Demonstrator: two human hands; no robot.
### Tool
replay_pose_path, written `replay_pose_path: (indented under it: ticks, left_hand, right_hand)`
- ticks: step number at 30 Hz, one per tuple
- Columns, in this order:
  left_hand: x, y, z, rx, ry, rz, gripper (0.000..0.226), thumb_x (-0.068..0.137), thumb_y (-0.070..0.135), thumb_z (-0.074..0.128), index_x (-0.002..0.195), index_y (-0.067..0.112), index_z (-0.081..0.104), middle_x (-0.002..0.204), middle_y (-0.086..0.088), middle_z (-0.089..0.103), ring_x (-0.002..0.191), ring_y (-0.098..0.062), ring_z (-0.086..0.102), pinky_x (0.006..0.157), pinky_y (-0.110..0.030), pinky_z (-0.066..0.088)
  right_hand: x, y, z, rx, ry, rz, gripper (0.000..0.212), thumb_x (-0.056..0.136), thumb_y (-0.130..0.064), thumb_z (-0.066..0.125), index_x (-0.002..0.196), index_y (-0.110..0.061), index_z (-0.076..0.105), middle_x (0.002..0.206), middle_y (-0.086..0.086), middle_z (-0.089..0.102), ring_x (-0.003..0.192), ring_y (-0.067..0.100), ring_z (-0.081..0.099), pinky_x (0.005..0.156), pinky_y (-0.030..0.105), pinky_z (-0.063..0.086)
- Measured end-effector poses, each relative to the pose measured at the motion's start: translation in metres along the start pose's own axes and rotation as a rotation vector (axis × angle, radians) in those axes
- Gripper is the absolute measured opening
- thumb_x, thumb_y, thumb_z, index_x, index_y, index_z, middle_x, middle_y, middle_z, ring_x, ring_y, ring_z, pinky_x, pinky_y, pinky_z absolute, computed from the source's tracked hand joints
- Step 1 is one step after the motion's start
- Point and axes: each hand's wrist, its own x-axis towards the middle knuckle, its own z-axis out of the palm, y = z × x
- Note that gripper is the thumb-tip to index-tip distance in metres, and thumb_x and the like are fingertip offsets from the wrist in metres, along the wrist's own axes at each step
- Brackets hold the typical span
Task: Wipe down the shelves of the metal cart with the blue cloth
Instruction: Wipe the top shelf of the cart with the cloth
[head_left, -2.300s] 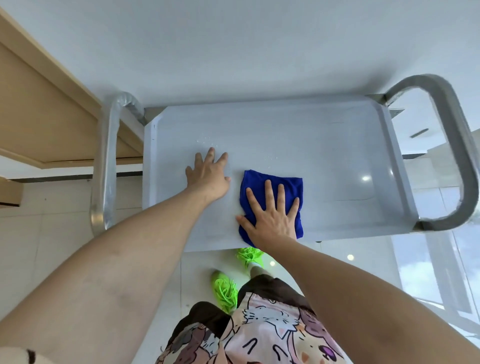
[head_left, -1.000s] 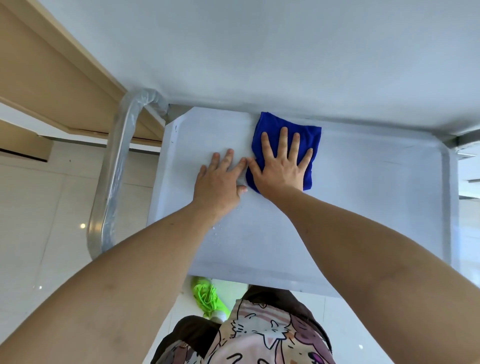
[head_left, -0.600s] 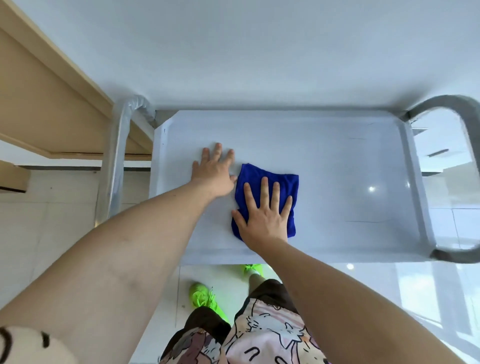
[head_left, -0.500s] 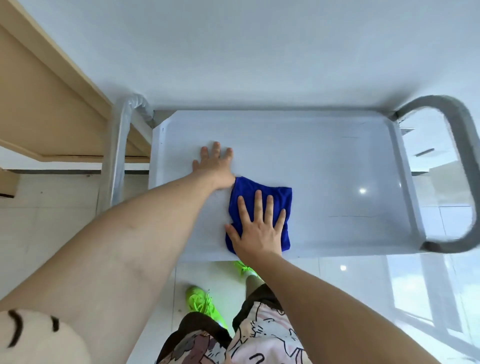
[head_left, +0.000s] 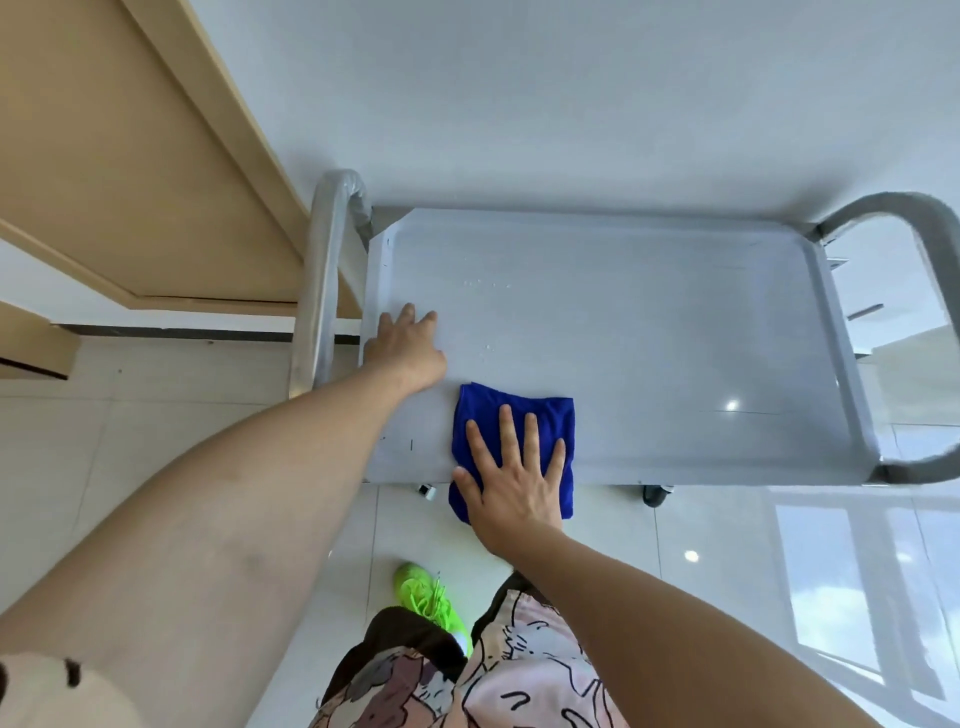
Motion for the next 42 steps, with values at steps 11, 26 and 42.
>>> replay_pose_path:
  ticks: [11, 26, 42]
  left_hand:
    - [-0.001, -0.020, 0.008, 0.104, -0.014, -0.003, 0.087, 0.085, 0.013, 0.065, 0.155, 0.025, 0.015, 0.164, -0.001, 0.001, 0.149, -0.031, 0.004, 0.103, -0.048, 0.042]
    - [0.002, -0.008, -0.004, 0.261, 0.048, -0.032, 0.063, 0.080, 0.016, 0.068, 0.138, 0.022, 0.042, 0.131, -0.007, 0.041, 0.118, -0.031, 0.043, 0.062, -0.037, 0.039]
    - [-0.003, -0.020, 0.018, -0.028, 0.241, -0.170, 0.089, 0.071, 0.004, 0.073, 0.147, 0.030, 0.034, 0.156, 0.012, 0.032, 0.143, -0.015, 0.033, 0.072, -0.033, 0.051]
  right_hand:
    - [0.045, 0.003, -0.003, -0.084, 0.118, -0.058, 0.059, 0.099, -0.064, 0.012, 0.155, -0.046, 0.004, 0.168, -0.001, -0.004, 0.151, 0.035, -0.012, 0.114, 0.067, -0.010]
    - [0.169, -0.017, -0.049, -0.040, 0.161, -0.024, 0.061, 0.097, -0.064, 0.003, 0.155, -0.046, -0.001, 0.168, -0.002, -0.005, 0.151, 0.032, -0.015, 0.113, 0.065, -0.014]
    - [0.271, -0.060, -0.091, -0.110, 0.205, -0.246, 0.064, 0.097, -0.064, 0.005, 0.156, -0.041, 0.009, 0.168, 0.000, 0.000, 0.152, 0.033, -0.009, 0.115, 0.065, -0.009]
